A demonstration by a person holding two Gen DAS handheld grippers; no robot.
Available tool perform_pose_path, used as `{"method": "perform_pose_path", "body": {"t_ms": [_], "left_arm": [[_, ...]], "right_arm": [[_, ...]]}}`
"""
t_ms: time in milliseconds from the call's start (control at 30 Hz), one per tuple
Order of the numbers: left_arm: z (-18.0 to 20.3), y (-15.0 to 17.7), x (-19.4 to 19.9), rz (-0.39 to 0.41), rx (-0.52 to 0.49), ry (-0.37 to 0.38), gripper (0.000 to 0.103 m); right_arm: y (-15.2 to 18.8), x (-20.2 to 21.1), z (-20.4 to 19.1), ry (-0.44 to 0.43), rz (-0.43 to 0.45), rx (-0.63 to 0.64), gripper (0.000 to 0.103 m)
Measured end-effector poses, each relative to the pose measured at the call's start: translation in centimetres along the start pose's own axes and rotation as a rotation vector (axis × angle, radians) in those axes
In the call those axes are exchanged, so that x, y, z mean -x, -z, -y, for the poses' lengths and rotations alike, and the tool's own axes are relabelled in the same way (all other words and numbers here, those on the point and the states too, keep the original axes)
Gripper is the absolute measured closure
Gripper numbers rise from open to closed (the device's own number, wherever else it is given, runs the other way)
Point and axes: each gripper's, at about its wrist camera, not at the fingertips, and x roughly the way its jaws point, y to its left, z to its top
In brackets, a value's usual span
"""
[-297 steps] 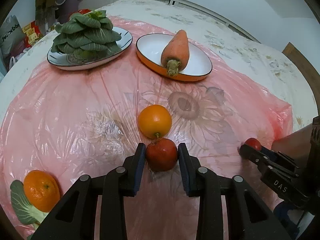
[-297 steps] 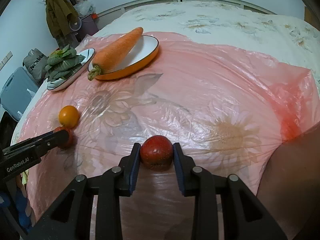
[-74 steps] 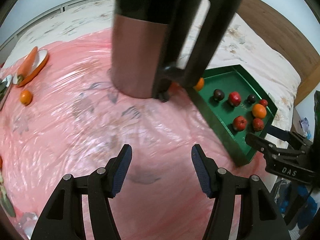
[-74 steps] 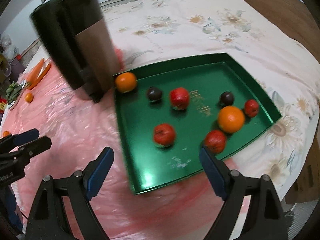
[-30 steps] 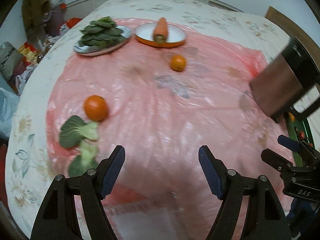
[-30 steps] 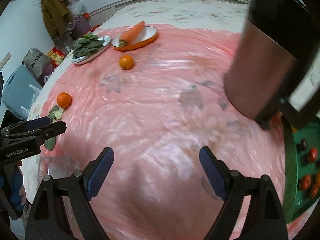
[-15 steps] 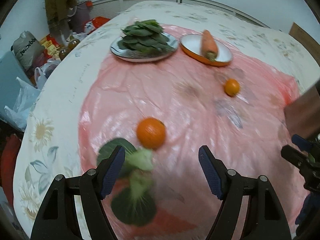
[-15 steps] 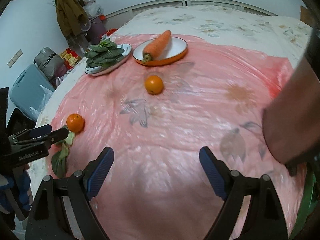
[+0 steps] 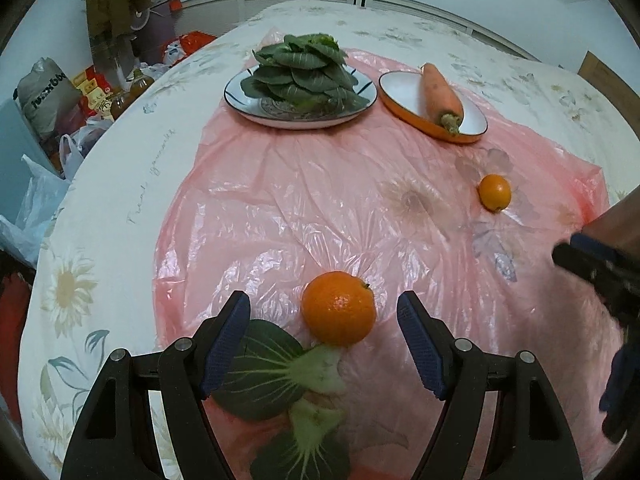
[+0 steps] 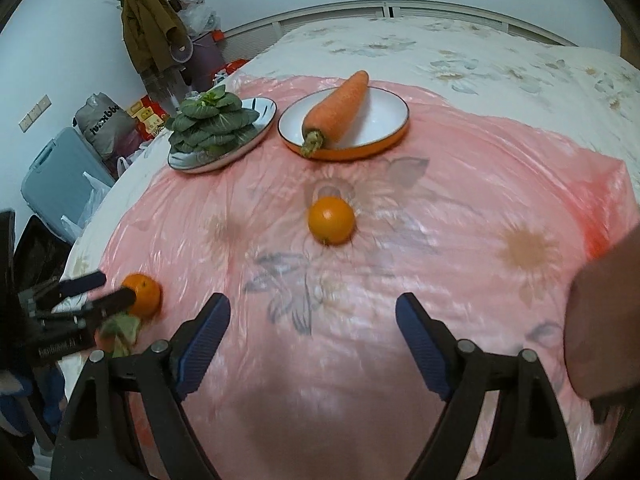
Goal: Organize fruits
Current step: 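Grasp the orange by the bok choy with the left tool while the right tool grasps another orange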
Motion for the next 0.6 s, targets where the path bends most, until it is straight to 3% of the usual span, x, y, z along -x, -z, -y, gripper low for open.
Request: {"method": "perform_pose_path", "body": {"t_ms": [600], "left_arm": [[0.4,0.2,-2.4,-0.024,-0.023,-0.013,0.033]], "right_arm": [[-4.8,-6.4,1.0,0.017,-0.009,-0.012,0.002]]}}
